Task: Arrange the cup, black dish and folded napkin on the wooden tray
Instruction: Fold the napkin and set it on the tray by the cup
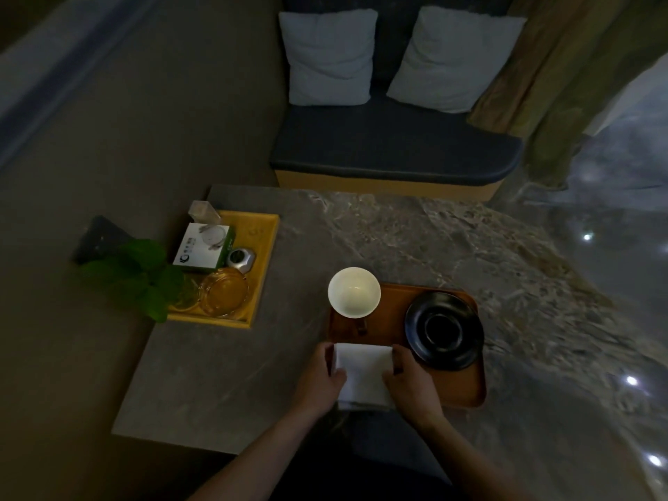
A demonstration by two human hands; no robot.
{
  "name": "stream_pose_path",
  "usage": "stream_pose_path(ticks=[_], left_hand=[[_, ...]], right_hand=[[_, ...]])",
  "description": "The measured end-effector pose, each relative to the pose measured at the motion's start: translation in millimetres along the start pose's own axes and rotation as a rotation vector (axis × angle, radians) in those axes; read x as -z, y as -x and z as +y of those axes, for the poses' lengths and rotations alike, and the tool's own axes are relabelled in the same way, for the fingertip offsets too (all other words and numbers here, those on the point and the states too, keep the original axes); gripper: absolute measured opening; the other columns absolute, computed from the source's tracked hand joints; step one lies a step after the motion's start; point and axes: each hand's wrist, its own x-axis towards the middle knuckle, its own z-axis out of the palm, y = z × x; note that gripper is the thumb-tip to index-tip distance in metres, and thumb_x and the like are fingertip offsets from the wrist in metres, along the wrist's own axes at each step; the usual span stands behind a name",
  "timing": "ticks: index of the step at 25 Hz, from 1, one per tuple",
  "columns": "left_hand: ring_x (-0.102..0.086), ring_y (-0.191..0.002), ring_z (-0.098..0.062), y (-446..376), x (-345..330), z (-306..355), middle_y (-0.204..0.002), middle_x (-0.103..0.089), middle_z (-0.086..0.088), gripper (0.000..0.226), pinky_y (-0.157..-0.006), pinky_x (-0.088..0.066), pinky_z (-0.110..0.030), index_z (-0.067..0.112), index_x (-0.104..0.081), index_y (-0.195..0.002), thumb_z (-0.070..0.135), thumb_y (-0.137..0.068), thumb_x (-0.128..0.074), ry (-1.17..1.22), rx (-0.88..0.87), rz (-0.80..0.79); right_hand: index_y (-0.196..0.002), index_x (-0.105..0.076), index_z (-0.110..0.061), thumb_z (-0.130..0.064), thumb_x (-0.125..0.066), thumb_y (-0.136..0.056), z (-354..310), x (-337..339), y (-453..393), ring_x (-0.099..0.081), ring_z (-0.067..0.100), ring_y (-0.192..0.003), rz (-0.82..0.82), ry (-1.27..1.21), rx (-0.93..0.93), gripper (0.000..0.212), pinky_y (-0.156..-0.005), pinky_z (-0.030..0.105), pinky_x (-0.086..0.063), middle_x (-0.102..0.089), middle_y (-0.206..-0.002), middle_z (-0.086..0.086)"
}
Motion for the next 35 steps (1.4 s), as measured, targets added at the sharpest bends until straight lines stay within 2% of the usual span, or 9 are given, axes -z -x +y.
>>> stream_pose_path(ticks=[5,8,10,16,22,25,27,29,35], left_hand=[[-0.051,-0.129,-0.022,-10.3,5.1,3.0,-0.144,-0.049,-0.003,0.066,-0.102,-0.047,-0.039,0.027,-0.031,-0.145,0.027,-0.089,-0.066,-0.143,-0.004,-0.021],[-0.051,-0.129,-0.023,-18.5,5.8,9.0,-0.145,-0.049,-0.004,0.067,-0.103,-0.045,-0.037,0.024,-0.031,-0.145,0.032,-0.089,-0.065,-0.247,-0.02,-0.014],[-0.053,-0.126,-0.023,-23.5,5.3,14.0,-0.14,-0.052,-0.005,0.062,-0.1,-0.045,-0.036,0.023,-0.035,-0.142,0.034,-0.089,-0.065,-0.31,-0.037,0.023],[-0.056,-0.118,-0.018,-34.9,1.4,18.3,-0.133,-0.055,-0.002,0.055,-0.093,-0.049,-0.034,0.025,-0.041,-0.135,0.034,-0.088,-0.067,-0.403,-0.069,0.077],[-0.055,-0.117,-0.017,-36.8,3.0,2.9,-0.14,-0.043,-0.002,0.066,-0.084,-0.049,-0.03,0.029,-0.03,-0.141,0.04,-0.087,-0.067,-0.521,-0.203,0.08],[-0.04,-0.13,-0.019,-39.9,14.2,-11.5,-0.144,-0.035,0.0,0.069,-0.098,-0.045,-0.035,0.03,-0.036,-0.14,0.048,-0.081,-0.069,-0.608,-0.391,0.019],[-0.02,-0.142,-0.023,-44.9,24.7,-20.3,-0.153,-0.027,0.0,0.075,-0.113,-0.032,-0.044,0.029,-0.04,-0.14,0.06,-0.077,-0.066,-0.714,-0.505,-0.069],[-0.008,-0.147,-0.024,-49.6,32.5,-24.5,-0.159,-0.022,0.0,0.078,-0.118,-0.022,-0.049,0.03,-0.043,-0.14,0.069,-0.075,-0.062,-0.79,-0.567,-0.114],[-0.009,-0.148,-0.027,-55.3,35.7,-25.1,-0.158,-0.029,-0.001,0.077,-0.117,-0.021,-0.057,0.031,-0.045,-0.136,0.074,-0.072,-0.055,-0.909,-0.66,-0.104]], right_hand=[[-0.124,-0.054,-0.021,-0.021,-0.059,-0.089,-4.7,-6.4,-14.4,-0.06,0.018,-0.106,-0.049,0.098,0.009,0.036,-0.085,0.03,-0.049,-0.064,-0.12,0.002],[-0.115,-0.058,-0.02,-0.02,-0.059,-0.09,-6.4,-7.0,-22.0,-0.061,0.018,-0.105,-0.033,0.167,0.041,0.025,-0.086,0.028,-0.048,-0.066,-0.115,0.003],[-0.121,-0.057,-0.015,-0.02,-0.058,-0.092,-7.6,-7.3,-27.7,-0.06,0.02,-0.108,-0.022,0.195,0.056,0.03,-0.091,0.032,-0.048,-0.065,-0.118,0.006],[-0.146,-0.035,-0.015,-0.025,-0.054,-0.095,-11.6,-10.1,-36.3,-0.051,0.023,-0.125,0.004,0.266,-0.002,0.055,-0.099,0.036,-0.046,-0.048,-0.142,0.01],[-0.152,-0.013,-0.026,-0.034,-0.059,-0.092,-0.2,-13.5,-29.2,-0.055,0.02,-0.117,0.024,0.361,0.077,0.076,-0.08,0.03,-0.054,-0.041,-0.145,0.007],[-0.15,-0.015,-0.034,-0.048,-0.064,-0.084,12.4,-6.7,-24.8,-0.044,0.019,-0.128,0.006,0.484,0.216,0.083,-0.088,0.032,-0.052,-0.037,-0.147,0.0],[-0.15,-0.017,-0.034,-0.06,-0.06,-0.081,19.9,-2.8,-21.8,-0.037,0.023,-0.134,-0.038,0.591,0.317,0.085,-0.095,0.038,-0.049,-0.03,-0.153,0.0],[-0.15,-0.02,-0.03,-0.066,-0.051,-0.079,23.4,-0.7,-20.8,-0.036,0.028,-0.136,-0.077,0.667,0.381,0.085,-0.096,0.041,-0.049,-0.025,-0.157,0.002],[-0.152,-0.012,-0.031,-0.062,-0.055,-0.082,22.4,-3.7,-22.5,-0.03,0.031,-0.137,-0.127,0.715,0.358,0.088,-0.092,0.041,-0.051,-0.007,-0.163,0.001]])
